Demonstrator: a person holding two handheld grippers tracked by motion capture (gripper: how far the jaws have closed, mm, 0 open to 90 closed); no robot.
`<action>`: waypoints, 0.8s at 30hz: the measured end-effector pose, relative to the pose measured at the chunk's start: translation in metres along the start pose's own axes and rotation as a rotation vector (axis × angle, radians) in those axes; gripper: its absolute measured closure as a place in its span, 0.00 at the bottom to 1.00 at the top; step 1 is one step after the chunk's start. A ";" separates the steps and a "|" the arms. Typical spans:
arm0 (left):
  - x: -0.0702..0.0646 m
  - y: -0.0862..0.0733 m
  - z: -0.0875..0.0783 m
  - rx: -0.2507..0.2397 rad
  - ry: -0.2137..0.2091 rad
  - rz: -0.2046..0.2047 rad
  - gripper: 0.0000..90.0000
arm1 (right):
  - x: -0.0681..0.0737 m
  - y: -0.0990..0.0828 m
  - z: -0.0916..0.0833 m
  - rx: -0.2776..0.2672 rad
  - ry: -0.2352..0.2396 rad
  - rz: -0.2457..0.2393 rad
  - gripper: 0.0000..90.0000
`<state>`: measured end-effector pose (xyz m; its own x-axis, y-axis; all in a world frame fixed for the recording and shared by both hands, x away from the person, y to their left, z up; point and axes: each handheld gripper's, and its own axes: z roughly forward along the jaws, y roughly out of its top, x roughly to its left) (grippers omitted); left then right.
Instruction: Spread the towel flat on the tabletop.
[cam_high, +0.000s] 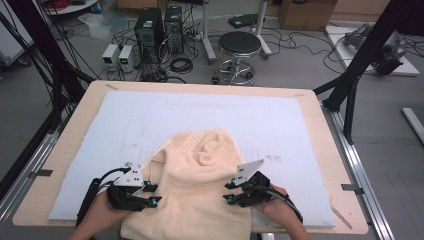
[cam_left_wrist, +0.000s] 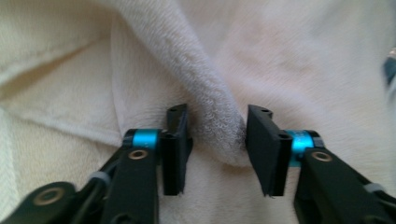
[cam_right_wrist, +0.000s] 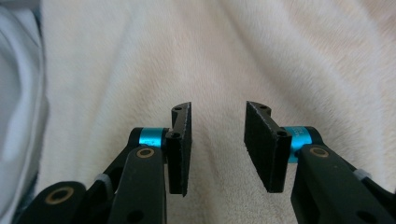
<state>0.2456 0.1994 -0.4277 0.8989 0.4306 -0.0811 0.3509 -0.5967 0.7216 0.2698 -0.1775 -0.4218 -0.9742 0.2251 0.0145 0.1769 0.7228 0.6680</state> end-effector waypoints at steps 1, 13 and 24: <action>0.001 -0.001 0.001 -0.002 -0.007 -0.006 0.72 | 0.000 -0.001 0.003 0.018 0.002 0.002 0.69; -0.029 -0.012 -0.031 -0.037 -0.029 0.013 0.91 | 0.008 -0.010 0.002 0.034 0.040 -0.024 0.92; 0.000 -0.002 -0.045 -0.151 0.080 -0.051 0.61 | -0.007 -0.001 -0.030 -0.098 -0.081 0.033 0.75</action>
<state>0.2331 0.2309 -0.3986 0.8549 0.5141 -0.0693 0.3465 -0.4665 0.8138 0.2727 -0.1988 -0.4002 -0.9529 0.3026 -0.0201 0.1901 0.6478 0.7377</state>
